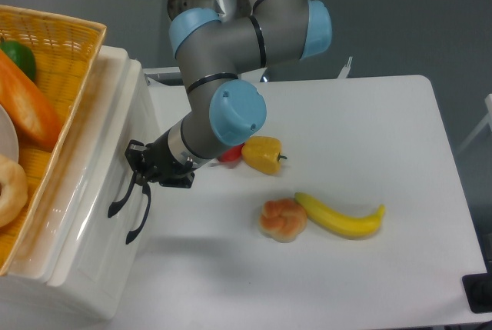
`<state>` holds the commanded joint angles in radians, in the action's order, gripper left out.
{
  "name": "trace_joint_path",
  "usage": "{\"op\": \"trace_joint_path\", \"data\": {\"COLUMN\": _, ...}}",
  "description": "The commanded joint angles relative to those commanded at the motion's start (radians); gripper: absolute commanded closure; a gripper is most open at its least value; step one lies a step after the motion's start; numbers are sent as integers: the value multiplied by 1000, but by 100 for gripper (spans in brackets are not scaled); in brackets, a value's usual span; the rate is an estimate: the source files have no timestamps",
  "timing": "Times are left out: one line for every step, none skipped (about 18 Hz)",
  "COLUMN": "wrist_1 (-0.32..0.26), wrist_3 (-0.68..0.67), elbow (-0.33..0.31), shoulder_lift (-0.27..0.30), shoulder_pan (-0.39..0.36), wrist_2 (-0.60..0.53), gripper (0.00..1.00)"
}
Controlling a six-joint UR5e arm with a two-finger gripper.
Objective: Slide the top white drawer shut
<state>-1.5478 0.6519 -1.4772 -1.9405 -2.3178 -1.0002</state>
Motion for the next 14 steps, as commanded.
{"op": "trace_joint_path", "data": {"wrist_1": 11, "wrist_3": 0, "elbow": 0, "shoulder_lift": 2, "shoulder_pan": -3, "wrist_2": 0, "gripper": 99}}
{"op": "trace_joint_path", "data": {"wrist_1": 23, "wrist_3": 0, "elbow": -2, "shoulder_lift": 3, "shoulder_pan": -8, "wrist_2": -2, "gripper": 95}}
{"op": "trace_joint_path", "data": {"wrist_1": 31, "wrist_3": 0, "elbow": -3, "shoulder_lift": 5, "shoulder_pan": -18, "wrist_2": -2, "gripper": 83}}
{"op": "trace_joint_path", "data": {"wrist_1": 32, "wrist_3": 2, "elbow": -3, "shoulder_lift": 8, "shoulder_pan": -40, "wrist_2": -3, "gripper": 72}}
{"op": "trace_joint_path", "data": {"wrist_1": 34, "wrist_3": 5, "elbow": -3, "shoulder_lift": 11, "shoulder_pan": -64, "wrist_2": -3, "gripper": 57}}
{"op": "trace_joint_path", "data": {"wrist_1": 37, "wrist_3": 5, "elbow": -3, "shoulder_lift": 12, "shoulder_pan": -87, "wrist_2": -5, "gripper": 52}}
{"op": "trace_joint_path", "data": {"wrist_1": 40, "wrist_3": 9, "elbow": -2, "shoulder_lift": 14, "shoulder_pan": -110, "wrist_2": -11, "gripper": 42}}
{"op": "trace_joint_path", "data": {"wrist_1": 44, "wrist_3": 17, "elbow": 5, "shoulder_lift": 18, "shoulder_pan": -135, "wrist_2": -24, "gripper": 8}}
{"op": "trace_joint_path", "data": {"wrist_1": 58, "wrist_3": 18, "elbow": 11, "shoulder_lift": 18, "shoulder_pan": -155, "wrist_2": -43, "gripper": 0}}
{"op": "trace_joint_path", "data": {"wrist_1": 87, "wrist_3": 20, "elbow": 11, "shoulder_lift": 20, "shoulder_pan": -179, "wrist_2": -66, "gripper": 0}}
{"op": "trace_joint_path", "data": {"wrist_1": 121, "wrist_3": 20, "elbow": 9, "shoulder_lift": 20, "shoulder_pan": -201, "wrist_2": -84, "gripper": 0}}
{"op": "trace_joint_path", "data": {"wrist_1": 145, "wrist_3": 20, "elbow": 9, "shoulder_lift": 21, "shoulder_pan": -225, "wrist_2": -106, "gripper": 0}}
{"op": "trace_joint_path", "data": {"wrist_1": 164, "wrist_3": 20, "elbow": 9, "shoulder_lift": 28, "shoulder_pan": -247, "wrist_2": -133, "gripper": 0}}
{"op": "trace_joint_path", "data": {"wrist_1": 173, "wrist_3": 21, "elbow": 6, "shoulder_lift": 43, "shoulder_pan": -271, "wrist_2": -165, "gripper": 0}}
